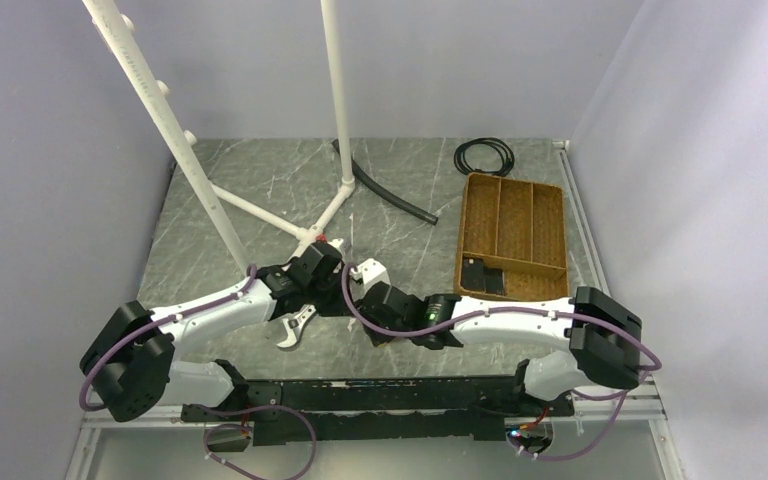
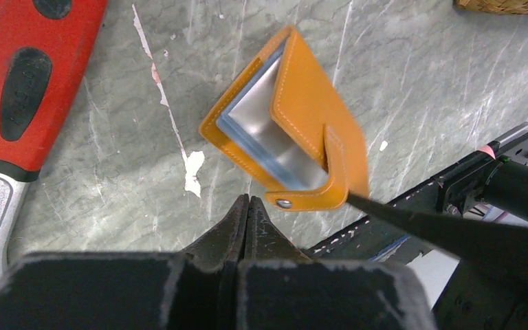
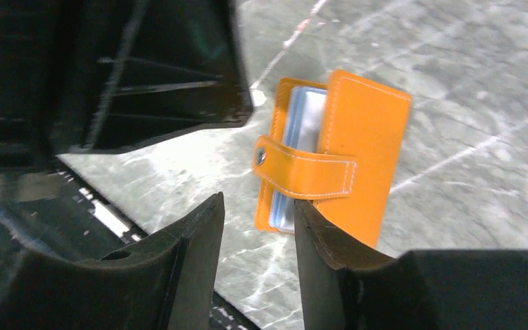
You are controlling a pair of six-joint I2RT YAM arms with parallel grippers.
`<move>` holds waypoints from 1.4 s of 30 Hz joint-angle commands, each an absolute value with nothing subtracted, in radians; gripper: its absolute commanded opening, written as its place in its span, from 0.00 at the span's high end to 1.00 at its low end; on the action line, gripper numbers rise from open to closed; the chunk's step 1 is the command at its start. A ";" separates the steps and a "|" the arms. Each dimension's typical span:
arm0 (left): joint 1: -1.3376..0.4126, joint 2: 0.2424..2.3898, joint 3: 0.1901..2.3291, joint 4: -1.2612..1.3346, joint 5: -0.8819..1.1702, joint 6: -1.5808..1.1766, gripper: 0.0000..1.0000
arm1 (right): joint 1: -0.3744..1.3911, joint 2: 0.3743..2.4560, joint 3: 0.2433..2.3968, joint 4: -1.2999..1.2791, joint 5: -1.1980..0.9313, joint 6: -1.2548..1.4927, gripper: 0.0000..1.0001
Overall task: Put the credit cards into the card holder
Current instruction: Open the card holder at the center of the board.
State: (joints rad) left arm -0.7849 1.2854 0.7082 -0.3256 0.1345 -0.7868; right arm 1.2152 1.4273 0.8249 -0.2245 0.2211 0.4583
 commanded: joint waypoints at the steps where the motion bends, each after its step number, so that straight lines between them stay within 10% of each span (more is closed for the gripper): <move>1: -0.785 1.265 0.734 -0.312 0.154 -0.790 1.00 | 1.216 1.408 0.808 -0.291 0.471 0.550 0.53; 8: -0.785 1.279 0.768 -0.295 0.184 -0.767 0.97 | 1.157 1.297 0.691 -0.181 0.450 0.578 0.48; 21: -0.791 1.454 0.974 -0.313 0.282 -0.480 0.04 | 0.833 1.093 0.623 -0.278 0.184 0.654 0.41; 36: -0.790 1.616 0.972 -0.286 0.292 -0.653 0.00 | 0.725 1.062 0.429 -0.160 -0.148 0.899 0.32; 42: -0.790 1.642 0.929 -0.158 0.364 -0.723 0.18 | 0.704 1.154 0.448 -0.052 -0.213 0.854 0.56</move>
